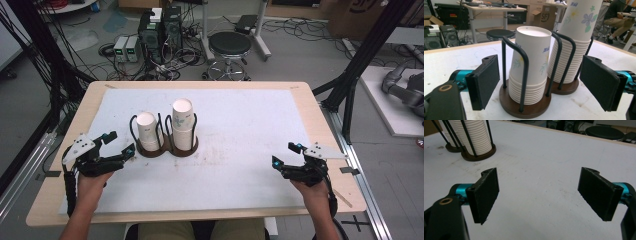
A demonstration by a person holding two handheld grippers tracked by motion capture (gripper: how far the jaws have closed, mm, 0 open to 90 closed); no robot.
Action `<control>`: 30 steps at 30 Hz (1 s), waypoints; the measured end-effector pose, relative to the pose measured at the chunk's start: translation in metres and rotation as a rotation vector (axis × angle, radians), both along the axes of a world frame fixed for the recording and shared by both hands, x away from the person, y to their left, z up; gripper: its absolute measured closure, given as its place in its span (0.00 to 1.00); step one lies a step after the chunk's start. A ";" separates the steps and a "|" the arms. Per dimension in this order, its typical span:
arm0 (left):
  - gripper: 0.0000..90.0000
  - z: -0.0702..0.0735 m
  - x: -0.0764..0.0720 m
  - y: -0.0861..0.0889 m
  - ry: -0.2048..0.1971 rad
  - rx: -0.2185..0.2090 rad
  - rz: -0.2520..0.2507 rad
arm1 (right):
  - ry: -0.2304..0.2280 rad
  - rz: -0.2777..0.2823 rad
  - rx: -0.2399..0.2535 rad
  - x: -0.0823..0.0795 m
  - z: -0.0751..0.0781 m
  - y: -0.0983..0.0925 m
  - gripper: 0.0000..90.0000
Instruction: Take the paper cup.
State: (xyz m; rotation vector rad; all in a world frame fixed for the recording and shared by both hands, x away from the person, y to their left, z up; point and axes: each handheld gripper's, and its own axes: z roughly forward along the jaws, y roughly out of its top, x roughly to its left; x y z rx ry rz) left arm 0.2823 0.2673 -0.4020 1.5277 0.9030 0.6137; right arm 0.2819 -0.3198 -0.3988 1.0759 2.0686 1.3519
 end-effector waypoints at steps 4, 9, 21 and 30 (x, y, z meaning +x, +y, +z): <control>0.18 0.002 -0.001 -0.002 -0.013 0.004 -0.007 | -0.005 0.005 -0.006 -0.002 0.001 0.003 0.20; 0.18 0.010 0.004 -0.001 -0.001 0.004 -0.019 | -0.006 0.008 -0.003 -0.002 0.003 0.006 0.20; 0.19 0.033 0.024 -0.002 0.005 0.032 -0.046 | -0.001 0.021 -0.006 -0.001 0.002 0.008 0.20; 0.19 0.053 0.046 -0.014 0.014 0.071 -0.076 | 0.007 0.036 -0.014 0.000 0.002 0.012 0.20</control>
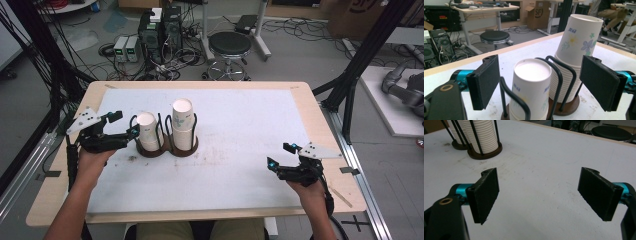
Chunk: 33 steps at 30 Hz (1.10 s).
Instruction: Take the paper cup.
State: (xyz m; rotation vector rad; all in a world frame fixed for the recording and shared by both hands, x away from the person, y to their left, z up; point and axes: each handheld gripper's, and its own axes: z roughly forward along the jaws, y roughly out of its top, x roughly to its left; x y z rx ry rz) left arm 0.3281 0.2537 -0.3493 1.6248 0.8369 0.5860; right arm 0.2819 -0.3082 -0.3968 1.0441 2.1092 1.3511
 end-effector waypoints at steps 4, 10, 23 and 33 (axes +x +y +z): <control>0.20 0.003 0.009 -0.006 0.014 0.023 -0.012 | 0.002 0.001 0.003 0.000 0.000 0.000 0.20; 0.20 0.005 0.022 -0.013 0.051 0.052 -0.006 | 0.006 0.004 0.005 0.000 -0.001 -0.001 0.20; 0.24 -0.005 0.039 -0.025 0.131 0.132 0.007 | 0.010 0.012 0.008 0.001 -0.002 -0.001 0.20; 0.38 -0.012 0.044 -0.028 0.169 0.172 -0.016 | 0.014 0.013 0.009 0.001 -0.002 -0.001 0.20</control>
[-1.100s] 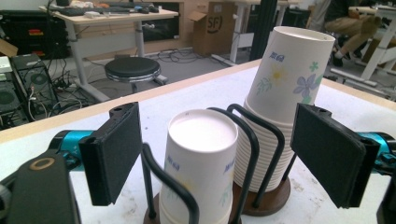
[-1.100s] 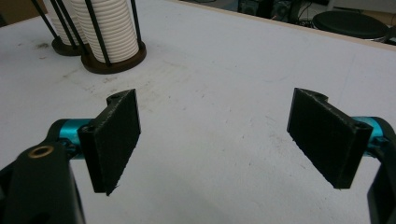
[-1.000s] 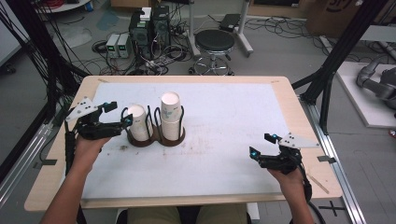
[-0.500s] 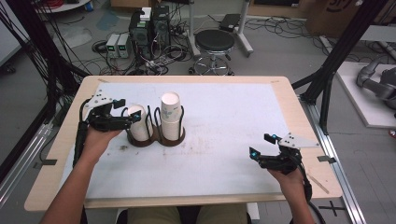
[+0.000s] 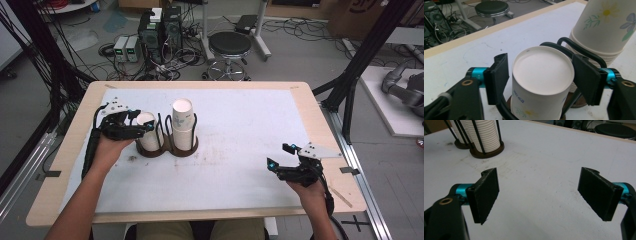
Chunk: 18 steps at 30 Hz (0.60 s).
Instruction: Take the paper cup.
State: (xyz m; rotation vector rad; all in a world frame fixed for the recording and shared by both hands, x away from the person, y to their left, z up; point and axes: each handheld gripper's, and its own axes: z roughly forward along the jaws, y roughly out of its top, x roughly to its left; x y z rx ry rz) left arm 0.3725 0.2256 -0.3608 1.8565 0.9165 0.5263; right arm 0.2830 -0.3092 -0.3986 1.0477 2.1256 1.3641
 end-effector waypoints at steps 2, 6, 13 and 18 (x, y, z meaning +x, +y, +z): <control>0.39 0.000 0.000 0.000 -0.001 0.001 0.001 | -0.001 -0.001 0.001 0.000 0.000 0.000 0.20; 0.40 0.001 0.000 0.002 0.000 -0.015 -0.004 | -0.001 -0.004 0.002 0.000 0.000 0.000 0.20; 0.41 0.015 -0.002 0.005 -0.029 -0.055 -0.010 | 0.002 -0.002 0.000 0.000 0.000 0.001 0.20; 0.41 0.031 -0.004 0.009 -0.056 -0.093 0.003 | 0.002 0.000 0.001 0.000 0.000 0.001 0.20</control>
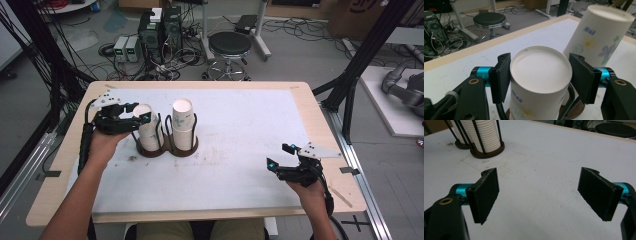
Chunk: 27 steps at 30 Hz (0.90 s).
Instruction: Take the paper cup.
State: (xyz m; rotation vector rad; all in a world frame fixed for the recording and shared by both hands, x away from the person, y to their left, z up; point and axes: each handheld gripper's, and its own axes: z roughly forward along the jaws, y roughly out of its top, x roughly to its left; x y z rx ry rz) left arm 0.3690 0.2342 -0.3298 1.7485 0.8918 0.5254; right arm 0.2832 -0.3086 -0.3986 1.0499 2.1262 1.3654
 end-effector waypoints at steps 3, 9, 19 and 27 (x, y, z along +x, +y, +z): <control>0.41 0.006 -0.001 0.002 -0.010 -0.016 0.005 | 0.003 0.001 0.005 0.000 0.000 0.000 0.20; 0.41 0.022 -0.009 0.008 -0.045 -0.065 0.001 | -0.005 -0.001 0.002 0.000 0.001 -0.001 0.20; 0.42 0.043 -0.030 0.023 -0.084 -0.100 -0.018 | 0.001 0.005 0.004 0.000 0.001 0.002 0.20; 0.42 0.042 -0.052 0.033 -0.094 -0.111 -0.041 | 0.000 0.010 0.001 0.002 0.000 0.006 0.20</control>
